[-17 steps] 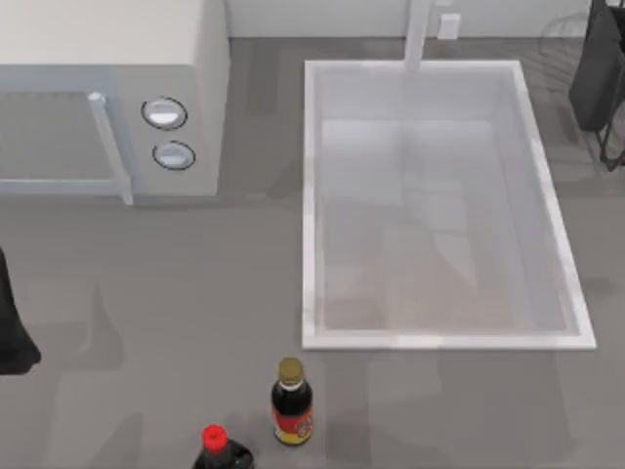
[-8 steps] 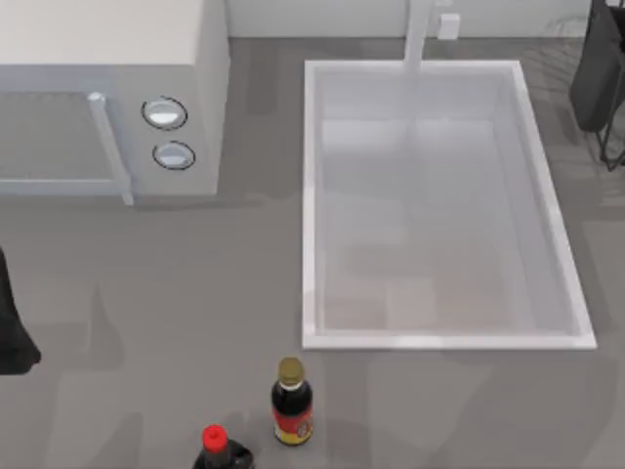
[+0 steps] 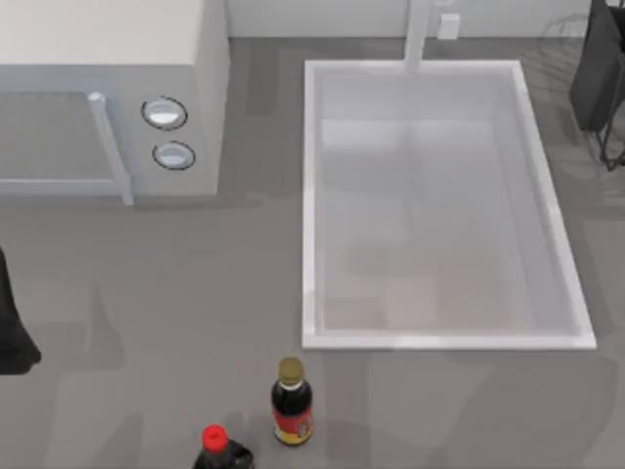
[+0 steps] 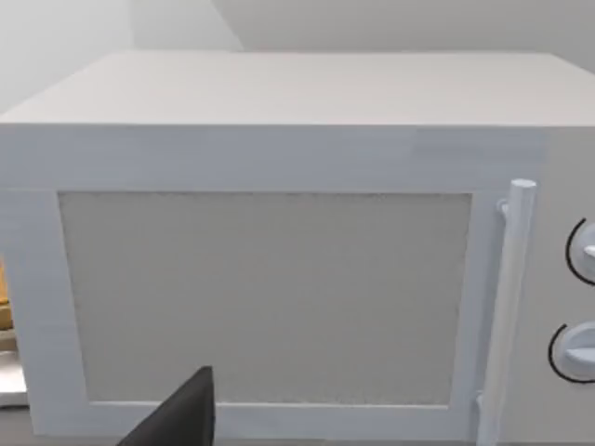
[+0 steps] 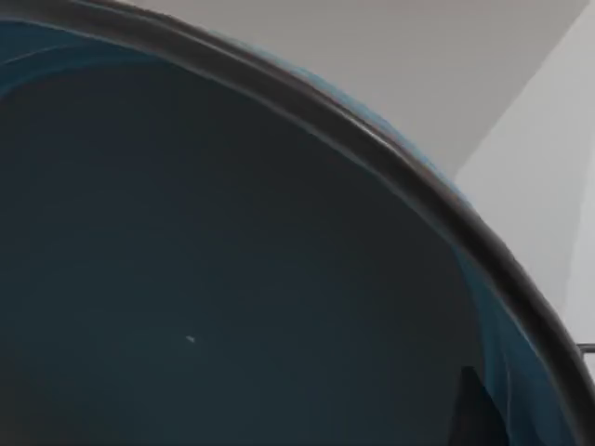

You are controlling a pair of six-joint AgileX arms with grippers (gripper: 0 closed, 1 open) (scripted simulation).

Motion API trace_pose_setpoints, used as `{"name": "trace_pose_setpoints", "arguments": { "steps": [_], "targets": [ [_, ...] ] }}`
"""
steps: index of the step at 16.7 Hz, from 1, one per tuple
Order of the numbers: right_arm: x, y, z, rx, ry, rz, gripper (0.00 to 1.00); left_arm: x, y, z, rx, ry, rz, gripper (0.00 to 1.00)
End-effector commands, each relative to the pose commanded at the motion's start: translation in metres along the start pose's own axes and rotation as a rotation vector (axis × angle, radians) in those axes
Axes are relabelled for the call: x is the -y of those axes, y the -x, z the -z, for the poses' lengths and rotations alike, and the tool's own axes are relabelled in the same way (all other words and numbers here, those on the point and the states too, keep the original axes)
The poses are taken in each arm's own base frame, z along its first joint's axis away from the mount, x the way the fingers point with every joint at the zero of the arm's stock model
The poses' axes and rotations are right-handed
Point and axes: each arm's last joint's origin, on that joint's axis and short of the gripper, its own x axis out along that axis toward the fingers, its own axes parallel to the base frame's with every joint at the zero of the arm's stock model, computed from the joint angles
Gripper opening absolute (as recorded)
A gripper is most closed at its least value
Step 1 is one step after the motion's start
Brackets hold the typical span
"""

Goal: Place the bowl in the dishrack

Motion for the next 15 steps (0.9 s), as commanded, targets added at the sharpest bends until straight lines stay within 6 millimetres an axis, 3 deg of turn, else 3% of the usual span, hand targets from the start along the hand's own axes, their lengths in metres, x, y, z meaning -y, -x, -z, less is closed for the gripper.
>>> {"name": "trace_pose_setpoints", "arguments": {
  "steps": [9,15],
  "targets": [
    [0.0000,0.0000,0.0000,0.000,0.000,0.000,0.98,0.0000,0.0000,0.0000,0.000,0.000,0.000,1.00],
    [0.0000,0.0000,0.0000,0.000,0.000,0.000,1.00,0.0000,0.0000,0.0000,0.000,0.000,0.000,1.00]
  ]
}}
